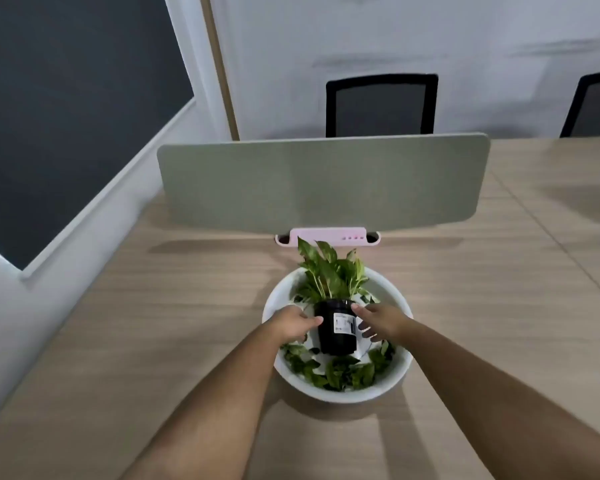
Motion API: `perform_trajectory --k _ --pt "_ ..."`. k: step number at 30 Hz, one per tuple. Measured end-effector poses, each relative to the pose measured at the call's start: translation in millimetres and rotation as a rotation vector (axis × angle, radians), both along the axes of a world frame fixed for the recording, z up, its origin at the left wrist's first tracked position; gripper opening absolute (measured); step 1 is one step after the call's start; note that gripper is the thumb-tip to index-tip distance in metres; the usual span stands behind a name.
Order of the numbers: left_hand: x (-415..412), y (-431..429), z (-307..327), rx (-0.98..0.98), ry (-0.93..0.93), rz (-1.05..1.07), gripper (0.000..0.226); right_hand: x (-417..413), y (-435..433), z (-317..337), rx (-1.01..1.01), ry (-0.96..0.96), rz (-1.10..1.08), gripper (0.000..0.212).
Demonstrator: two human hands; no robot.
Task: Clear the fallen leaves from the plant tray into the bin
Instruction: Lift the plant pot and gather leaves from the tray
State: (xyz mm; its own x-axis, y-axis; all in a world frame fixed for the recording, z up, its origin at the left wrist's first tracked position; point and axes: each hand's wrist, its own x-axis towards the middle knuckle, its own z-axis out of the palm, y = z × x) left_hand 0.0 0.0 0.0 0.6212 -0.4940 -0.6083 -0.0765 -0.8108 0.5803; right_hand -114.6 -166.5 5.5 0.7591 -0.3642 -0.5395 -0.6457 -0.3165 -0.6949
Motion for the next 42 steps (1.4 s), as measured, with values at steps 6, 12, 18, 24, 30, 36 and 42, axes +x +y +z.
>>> perform_trajectory --k 6,12,18,24,30,36,42 --pt "-6.4 -12.0 -16.0 -0.13 0.146 0.135 0.051 3.8 10.8 -19.2 0.058 -0.043 -0.079 0.048" --pt "-0.5 -18.0 -10.0 -0.172 0.035 0.077 0.042 4.4 8.7 -13.1 0.041 -0.116 -0.065 0.03" --pt "10.2 -23.2 8.5 -0.359 -0.034 0.173 0.047 12.9 -3.2 7.9 0.069 -0.293 -0.12 0.044" --pt "7.1 -28.3 3.2 -0.499 -0.059 0.212 0.048 16.3 -3.8 -0.1 0.073 -0.372 -0.179 0.047" --pt "-2.8 -26.2 -31.0 -0.575 -0.059 0.272 0.059 9.1 3.3 -33.6 0.024 -0.403 -0.192 0.058" --pt "-4.9 -19.9 -47.4 -0.491 -0.114 0.281 0.058 5.9 14.5 -41.0 -0.037 -0.431 -0.182 0.054" --pt "-11.0 -17.0 -43.6 -0.51 -0.069 0.285 0.054 1.7 14.9 -44.7 -0.028 -0.439 -0.201 0.046"
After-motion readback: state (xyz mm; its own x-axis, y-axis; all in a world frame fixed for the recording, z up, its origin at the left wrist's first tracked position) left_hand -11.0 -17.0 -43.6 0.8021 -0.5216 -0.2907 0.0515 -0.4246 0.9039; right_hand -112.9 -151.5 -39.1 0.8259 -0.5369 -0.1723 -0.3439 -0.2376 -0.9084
